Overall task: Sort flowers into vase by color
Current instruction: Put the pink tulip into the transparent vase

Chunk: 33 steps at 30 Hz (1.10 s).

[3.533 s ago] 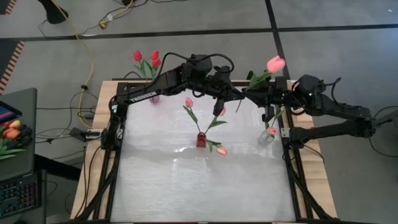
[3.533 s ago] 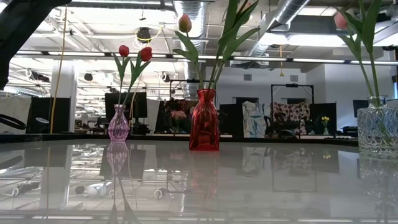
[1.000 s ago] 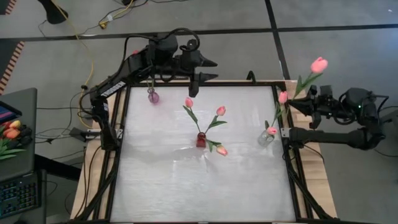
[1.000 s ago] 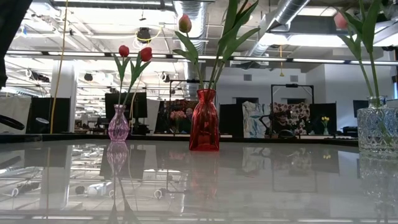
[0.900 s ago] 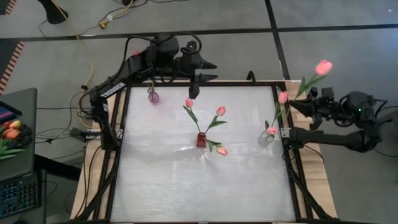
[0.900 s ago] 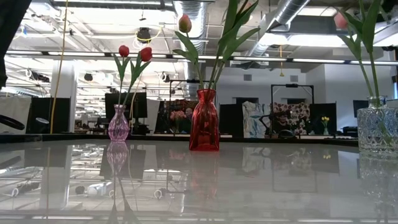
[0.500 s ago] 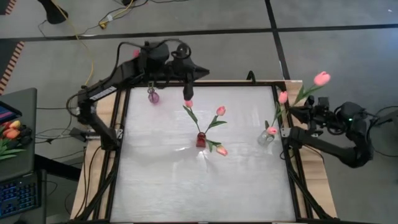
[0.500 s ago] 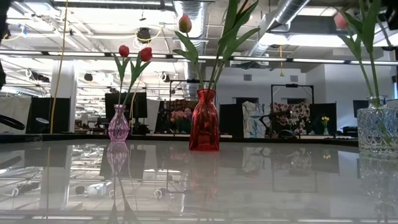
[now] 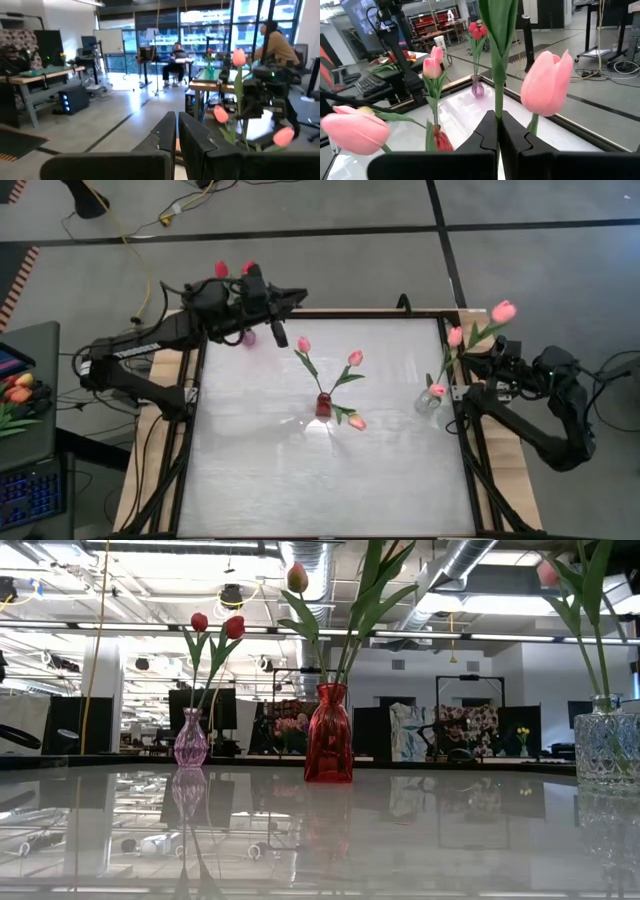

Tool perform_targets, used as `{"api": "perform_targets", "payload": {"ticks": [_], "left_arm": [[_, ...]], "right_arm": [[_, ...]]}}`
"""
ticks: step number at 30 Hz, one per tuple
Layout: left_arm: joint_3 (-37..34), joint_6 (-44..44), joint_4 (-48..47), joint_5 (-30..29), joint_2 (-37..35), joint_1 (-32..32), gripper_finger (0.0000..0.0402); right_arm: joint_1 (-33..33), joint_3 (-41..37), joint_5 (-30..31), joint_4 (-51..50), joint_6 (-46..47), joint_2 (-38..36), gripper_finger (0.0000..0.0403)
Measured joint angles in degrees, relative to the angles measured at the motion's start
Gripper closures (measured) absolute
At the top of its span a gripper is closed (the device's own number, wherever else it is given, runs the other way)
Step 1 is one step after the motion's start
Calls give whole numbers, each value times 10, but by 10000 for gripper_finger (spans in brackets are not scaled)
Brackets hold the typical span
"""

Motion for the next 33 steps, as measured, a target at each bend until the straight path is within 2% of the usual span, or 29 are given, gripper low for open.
{"api": "perform_targets", "payload": {"ticks": [6, 15, 19, 23, 29, 33], "left_arm": [[0, -3, -4, 1, 3, -20, 395], [0, -6, -25, -16, 3, -32, 395], [0, -23, -26, -17, 3, -32, 395], [0, -36, -26, -21, 3, -34, 395], [0, -65, -29, -24, 3, -34, 395], [0, -76, -29, -24, 3, -34, 395]], "right_arm": [[-48, 5, -83, -30, 2, 0, 376], [-116, 7, -161, -41, -102, 0, 376], [-138, -1, -230, -42, -138, 0, 376], [-153, -4, -273, -44, -182, 0, 376], [-156, -10, -280, -38, -199, 0, 376], [-164, -10, -252, -35, -182, 0, 376]]}}
